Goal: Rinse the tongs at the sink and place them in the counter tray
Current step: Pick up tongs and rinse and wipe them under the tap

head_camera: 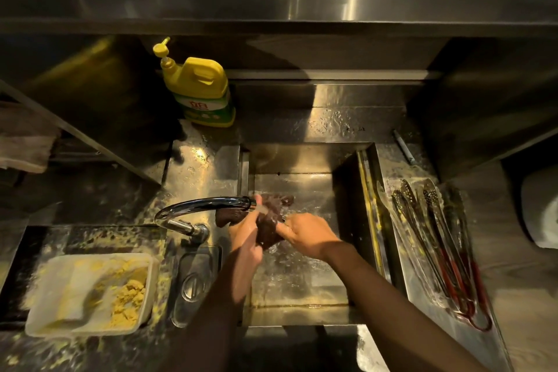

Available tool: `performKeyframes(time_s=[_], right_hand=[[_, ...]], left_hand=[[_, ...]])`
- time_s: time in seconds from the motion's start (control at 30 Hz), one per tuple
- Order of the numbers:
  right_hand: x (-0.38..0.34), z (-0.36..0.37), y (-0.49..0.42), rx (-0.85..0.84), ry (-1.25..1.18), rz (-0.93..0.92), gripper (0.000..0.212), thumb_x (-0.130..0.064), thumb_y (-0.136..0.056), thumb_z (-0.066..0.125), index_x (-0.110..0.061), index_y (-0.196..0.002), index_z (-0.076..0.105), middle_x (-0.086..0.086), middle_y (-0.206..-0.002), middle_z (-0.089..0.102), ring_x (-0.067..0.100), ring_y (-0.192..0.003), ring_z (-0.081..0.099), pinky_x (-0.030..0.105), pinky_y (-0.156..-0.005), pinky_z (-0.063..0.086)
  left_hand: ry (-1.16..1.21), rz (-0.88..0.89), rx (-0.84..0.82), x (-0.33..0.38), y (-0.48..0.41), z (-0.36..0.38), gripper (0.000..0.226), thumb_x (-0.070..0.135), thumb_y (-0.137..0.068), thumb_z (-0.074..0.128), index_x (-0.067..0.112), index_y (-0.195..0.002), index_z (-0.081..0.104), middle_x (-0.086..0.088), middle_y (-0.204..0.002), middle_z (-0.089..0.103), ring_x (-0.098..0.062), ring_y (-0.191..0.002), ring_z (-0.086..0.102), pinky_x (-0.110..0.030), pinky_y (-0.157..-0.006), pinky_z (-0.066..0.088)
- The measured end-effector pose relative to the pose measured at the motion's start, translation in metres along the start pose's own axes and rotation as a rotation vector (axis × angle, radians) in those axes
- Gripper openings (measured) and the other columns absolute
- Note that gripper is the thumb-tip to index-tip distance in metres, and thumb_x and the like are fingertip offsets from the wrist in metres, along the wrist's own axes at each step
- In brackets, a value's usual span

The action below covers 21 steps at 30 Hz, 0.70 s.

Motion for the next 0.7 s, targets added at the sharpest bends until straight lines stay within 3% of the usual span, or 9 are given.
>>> performKeyframes(time_s=[0.1,0.2,0.27,0.37,0.43,0.53,0.6,0.7], right_hand=[[-0.001,0.008,0.002,-0.056,0.034,-0.047,0.051,-0.051,-0.103,0.039,-0.017,-0.065,0.046,0.004,-0.065,0.052,0.025,-0.065,0.051,0.035,-0.057,0.031],[0.006,0.005,0.001,-0.151,0.145,-0.066,0.054,-0.061,-0.099,0.041,-0.018,-0.068,0.047,0.001,-0.066,0.050,0.021,-0.063,0.049,0.032,-0.053,0.030],[0.014,-0.006,-0.004,-0.178,0.228,-0.079,0.065,-0.070,-0.095,0.038,-0.012,-0.070,0.053,0.004,-0.067,0.053,0.021,-0.062,0.051,0.032,-0.054,0.032],[0.015,-0.008,-0.005,-0.177,0.169,-0.068,0.068,-0.072,-0.094,0.035,-0.013,-0.064,0.051,0.007,-0.062,0.050,0.020,-0.055,0.045,0.033,-0.055,0.033],[0.015,0.003,-0.005,-0.159,0.099,-0.043,0.067,-0.068,-0.097,0.037,-0.012,-0.063,0.052,0.008,-0.062,0.052,0.020,-0.056,0.047,0.032,-0.053,0.033],[0.019,0.012,-0.003,-0.191,0.103,-0.031,0.064,-0.067,-0.096,0.040,-0.013,-0.067,0.057,0.005,-0.064,0.055,0.017,-0.056,0.050,0.029,-0.053,0.035],[0.018,0.000,-0.005,-0.185,0.247,-0.108,0.069,-0.072,-0.094,0.037,-0.012,-0.065,0.055,0.006,-0.063,0.055,0.017,-0.053,0.046,0.031,-0.055,0.036],[0.012,-0.022,-0.012,-0.154,0.467,-0.215,0.074,-0.074,-0.093,0.032,-0.010,-0.068,0.060,0.007,-0.066,0.059,0.014,-0.052,0.046,0.031,-0.060,0.041]], left_hand=[[-0.037,0.060,0.016,0.001,-0.004,0.004,0.040,0.029,-0.079,0.081,0.003,-0.106,0.067,-0.013,-0.103,0.070,-0.026,-0.088,0.069,-0.037,-0.074,0.060],[-0.300,0.219,-0.002,0.013,-0.017,-0.005,0.036,0.025,-0.075,0.084,0.004,-0.101,0.069,-0.006,-0.094,0.073,-0.015,-0.077,0.069,-0.021,-0.064,0.059],[-0.435,0.265,-0.012,0.017,-0.022,-0.009,0.034,0.031,-0.069,0.088,0.009,-0.090,0.072,-0.003,-0.085,0.075,-0.012,-0.075,0.072,-0.029,-0.073,0.061],[-0.432,0.215,-0.037,0.014,-0.018,-0.004,0.031,0.036,-0.074,0.084,0.010,-0.083,0.070,-0.001,-0.074,0.075,-0.009,-0.067,0.072,-0.027,-0.064,0.059],[-0.374,0.175,-0.029,0.010,-0.019,0.000,0.039,0.041,-0.076,0.080,0.008,-0.094,0.069,-0.005,-0.086,0.075,-0.018,-0.081,0.072,-0.034,-0.075,0.059],[-0.588,0.316,-0.089,0.021,-0.027,0.003,0.033,0.041,-0.073,0.083,0.013,-0.087,0.071,-0.004,-0.086,0.074,-0.020,-0.084,0.072,-0.043,-0.088,0.056],[-0.763,0.402,-0.145,0.027,-0.026,0.001,0.031,0.041,-0.076,0.080,0.013,-0.085,0.072,-0.001,-0.085,0.074,-0.018,-0.086,0.070,-0.035,-0.088,0.054],[-0.781,0.457,-0.135,0.036,-0.015,0.001,0.034,0.043,-0.083,0.074,0.014,-0.100,0.069,0.007,-0.100,0.069,-0.011,-0.095,0.064,-0.024,-0.088,0.046]])
Point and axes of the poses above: each hand's wrist, its own y-axis away from the middle knuckle, its own z-axis out of the palm, x = y × z, the point moved 6 cm from there along -y, towards the middle knuckle
